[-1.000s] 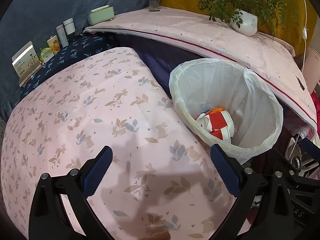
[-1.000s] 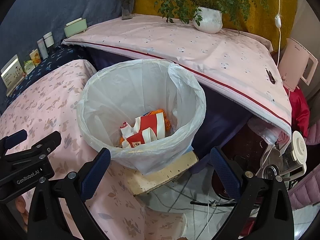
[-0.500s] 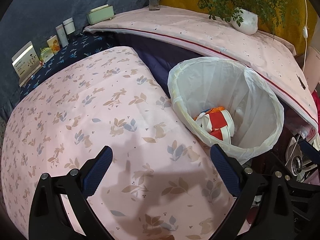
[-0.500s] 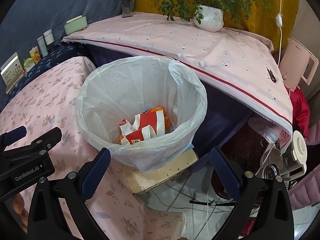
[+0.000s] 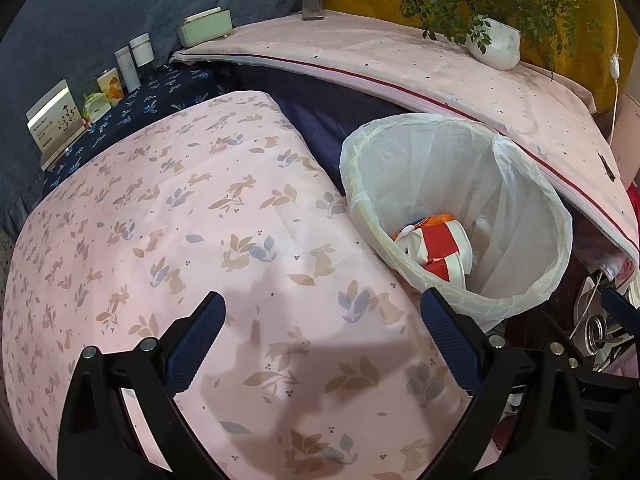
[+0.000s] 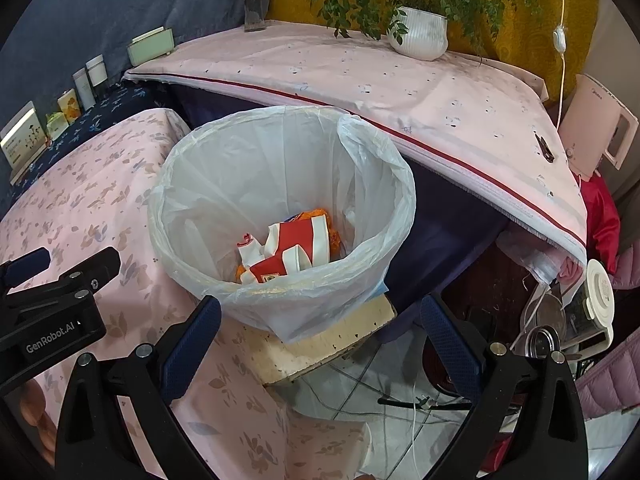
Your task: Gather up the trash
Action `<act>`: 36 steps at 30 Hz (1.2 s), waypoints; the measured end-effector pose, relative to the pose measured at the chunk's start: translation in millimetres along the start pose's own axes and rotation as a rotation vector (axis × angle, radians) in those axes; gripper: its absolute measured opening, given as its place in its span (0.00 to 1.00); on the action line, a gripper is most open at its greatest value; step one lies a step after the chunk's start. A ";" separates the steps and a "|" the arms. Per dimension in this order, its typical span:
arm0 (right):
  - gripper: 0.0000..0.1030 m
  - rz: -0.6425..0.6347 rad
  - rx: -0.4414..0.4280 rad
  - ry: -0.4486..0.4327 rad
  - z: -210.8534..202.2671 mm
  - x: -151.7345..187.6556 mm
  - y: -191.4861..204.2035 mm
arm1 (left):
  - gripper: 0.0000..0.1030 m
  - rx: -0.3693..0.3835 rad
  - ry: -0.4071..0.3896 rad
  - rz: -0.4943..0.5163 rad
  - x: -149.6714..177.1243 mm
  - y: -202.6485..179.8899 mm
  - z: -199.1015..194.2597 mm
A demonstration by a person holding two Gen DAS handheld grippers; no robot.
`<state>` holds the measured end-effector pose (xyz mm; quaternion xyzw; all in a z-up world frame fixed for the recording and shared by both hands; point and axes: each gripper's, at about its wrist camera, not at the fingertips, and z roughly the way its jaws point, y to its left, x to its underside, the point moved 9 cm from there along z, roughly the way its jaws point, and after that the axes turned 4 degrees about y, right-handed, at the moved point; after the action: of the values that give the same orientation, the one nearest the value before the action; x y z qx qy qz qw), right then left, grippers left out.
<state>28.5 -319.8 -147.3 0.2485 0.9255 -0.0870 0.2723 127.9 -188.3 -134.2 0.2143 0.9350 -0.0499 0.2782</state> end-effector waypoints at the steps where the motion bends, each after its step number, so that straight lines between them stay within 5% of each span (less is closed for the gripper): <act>1: 0.93 0.000 0.000 0.001 0.1 0.1 0.1 | 0.91 0.000 0.001 0.001 0.1 -0.1 0.2; 36: 0.93 -0.005 -0.002 0.000 -0.5 0.0 1.2 | 0.91 0.004 -0.005 0.012 -0.8 -3.3 -1.4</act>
<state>28.9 -318.6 -146.9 0.2462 0.9262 -0.0869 0.2722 126.3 -191.3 -132.7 0.2204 0.9329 -0.0507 0.2801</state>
